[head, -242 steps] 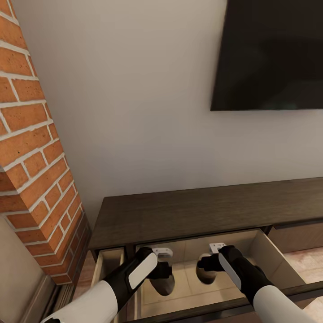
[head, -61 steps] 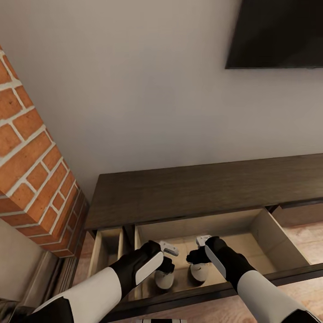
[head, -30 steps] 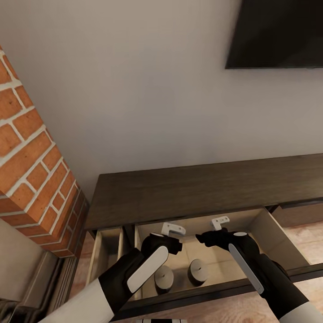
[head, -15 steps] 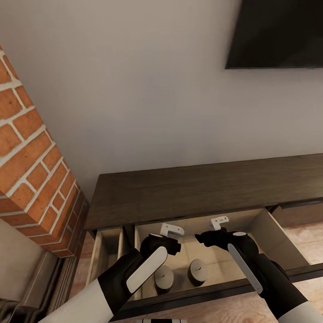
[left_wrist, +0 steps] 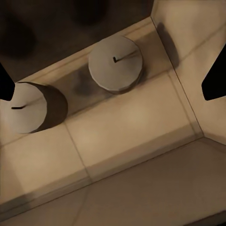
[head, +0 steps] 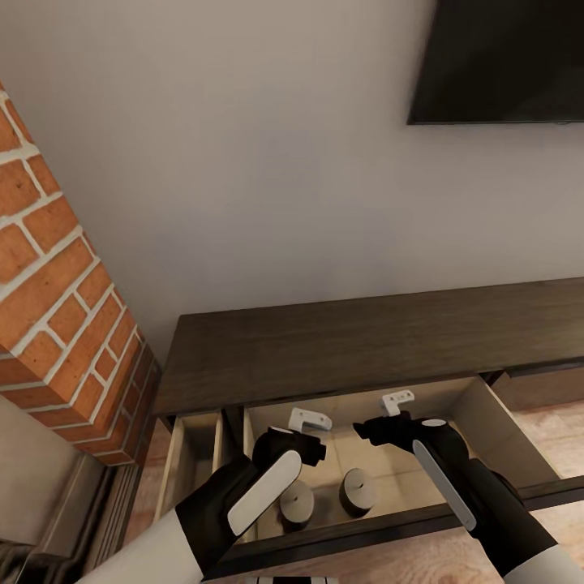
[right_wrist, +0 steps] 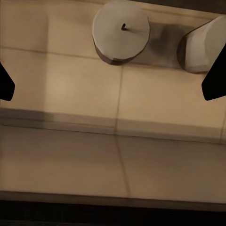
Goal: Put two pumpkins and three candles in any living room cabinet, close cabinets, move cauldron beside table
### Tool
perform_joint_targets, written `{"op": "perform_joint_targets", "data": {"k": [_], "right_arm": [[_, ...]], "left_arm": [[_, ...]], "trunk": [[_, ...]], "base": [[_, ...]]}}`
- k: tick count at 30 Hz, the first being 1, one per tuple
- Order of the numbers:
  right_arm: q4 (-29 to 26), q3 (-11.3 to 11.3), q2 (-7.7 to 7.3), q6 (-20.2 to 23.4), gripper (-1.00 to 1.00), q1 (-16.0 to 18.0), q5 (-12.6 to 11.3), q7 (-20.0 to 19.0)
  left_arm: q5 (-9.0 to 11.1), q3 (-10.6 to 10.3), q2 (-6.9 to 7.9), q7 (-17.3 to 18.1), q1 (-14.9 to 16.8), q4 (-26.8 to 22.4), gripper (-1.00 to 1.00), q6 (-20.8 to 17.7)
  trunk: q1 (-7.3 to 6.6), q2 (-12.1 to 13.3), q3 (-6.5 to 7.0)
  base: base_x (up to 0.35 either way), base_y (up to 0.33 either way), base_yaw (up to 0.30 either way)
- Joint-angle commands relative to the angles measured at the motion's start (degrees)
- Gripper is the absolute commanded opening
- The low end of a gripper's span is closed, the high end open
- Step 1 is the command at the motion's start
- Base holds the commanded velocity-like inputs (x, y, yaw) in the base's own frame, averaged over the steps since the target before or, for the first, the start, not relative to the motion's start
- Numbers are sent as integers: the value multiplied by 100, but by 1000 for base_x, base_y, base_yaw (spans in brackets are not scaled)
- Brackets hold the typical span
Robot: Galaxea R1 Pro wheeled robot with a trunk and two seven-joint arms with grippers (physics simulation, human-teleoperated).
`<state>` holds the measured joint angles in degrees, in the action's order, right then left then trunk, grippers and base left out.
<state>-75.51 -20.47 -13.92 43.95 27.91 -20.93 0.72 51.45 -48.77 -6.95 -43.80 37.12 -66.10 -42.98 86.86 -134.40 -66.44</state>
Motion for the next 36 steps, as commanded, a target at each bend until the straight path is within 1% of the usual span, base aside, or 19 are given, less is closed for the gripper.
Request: {"op": "perform_joint_targets", "data": {"k": [1, 20, 24, 26, 27, 29, 31, 36], "right_arm": [[-3, -9, -5, 19, 100, 4, -8, 8], [48, -9, 23, -37, 100, 4, -14, 3], [52, -14, 24, -42, 100, 4, -10, 1], [53, -14, 27, -38, 100, 4, -9, 0], [53, -13, 28, -37, 100, 4, -8, 0], [46, -16, 26, -36, 100, 4, -8, -3], [30, -17, 19, -36, 100, 4, -8, -6], [-16, -12, 6, -35, 100, 4, -13, -15]], "left_arm": [[55, -10, 1, -61, 3, -3, 100, -1], [51, -10, 1, -75, -21, 139, 100, 24], [53, -10, 25, -74, -37, 152, 100, 29], [66, -1, 99, -55, -48, 156, 100, 36], [68, 18, 113, -52, -51, 156, 100, 37], [71, 186, 144, -28, -71, 155, 100, 36], [73, 278, 151, -24, -100, 151, 100, 39], [75, 378, 160, -47, -137, 99, 100, 51]], "trunk": [[-1, -2, -5], [-1, -2, -5], [-1, -2, -5], [-1, -2, -5], [-1, -2, -5], [-1, -2, -5], [-1, -2, -5], [-1, -2, -5]], "base": [[0, 0, 0], [0, 0, 0], [0, 0, 0], [0, 0, 0], [0, 0, 0], [0, 0, 0], [0, 0, 0], [-117, 0, 0]]}}
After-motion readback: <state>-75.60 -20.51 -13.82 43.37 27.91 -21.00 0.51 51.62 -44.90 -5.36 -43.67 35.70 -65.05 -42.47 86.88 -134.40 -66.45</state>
